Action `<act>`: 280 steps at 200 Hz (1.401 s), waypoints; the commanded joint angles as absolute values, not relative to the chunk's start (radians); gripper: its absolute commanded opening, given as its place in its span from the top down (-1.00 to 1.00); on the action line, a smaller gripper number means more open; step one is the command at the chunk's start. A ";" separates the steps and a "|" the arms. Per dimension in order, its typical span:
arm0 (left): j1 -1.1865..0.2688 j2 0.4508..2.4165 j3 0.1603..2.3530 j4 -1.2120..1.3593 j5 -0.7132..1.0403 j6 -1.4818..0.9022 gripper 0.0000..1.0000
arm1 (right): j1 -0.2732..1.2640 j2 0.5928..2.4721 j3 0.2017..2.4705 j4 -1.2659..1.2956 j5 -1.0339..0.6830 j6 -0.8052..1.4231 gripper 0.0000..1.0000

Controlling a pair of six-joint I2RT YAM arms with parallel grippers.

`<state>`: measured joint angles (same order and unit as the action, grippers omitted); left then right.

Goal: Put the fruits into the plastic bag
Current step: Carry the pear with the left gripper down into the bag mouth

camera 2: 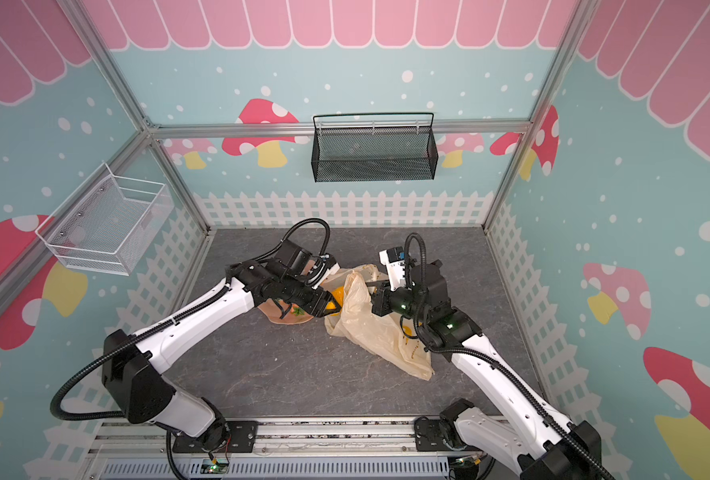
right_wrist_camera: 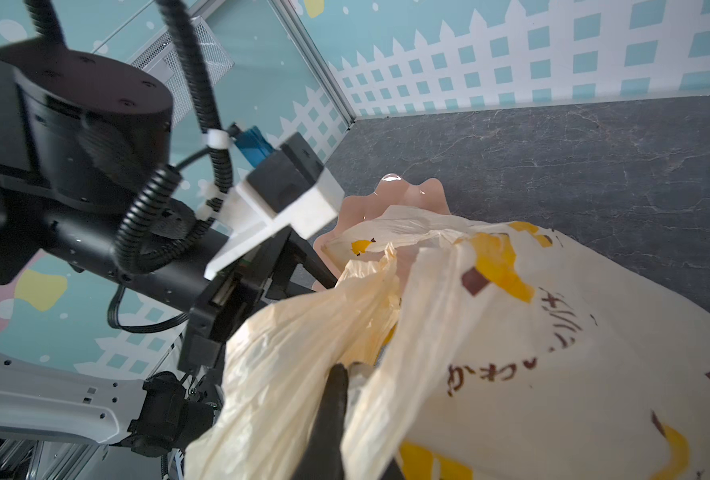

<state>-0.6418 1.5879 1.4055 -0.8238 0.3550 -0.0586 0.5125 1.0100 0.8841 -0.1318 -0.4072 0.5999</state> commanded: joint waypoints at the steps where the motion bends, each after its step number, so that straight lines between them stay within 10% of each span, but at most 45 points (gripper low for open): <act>1: -0.637 1.622 1.394 -0.734 0.402 -0.089 0.13 | 0.517 0.988 0.877 -0.127 -0.411 0.606 1.00; 244: -0.736 1.843 1.290 -0.488 0.527 -0.176 0.10 | 0.517 1.002 0.854 -0.094 -0.426 0.615 1.00; 280: -0.741 1.842 1.296 -0.485 0.519 -0.175 -0.23 | 0.517 1.006 0.859 -0.094 -0.424 0.615 1.00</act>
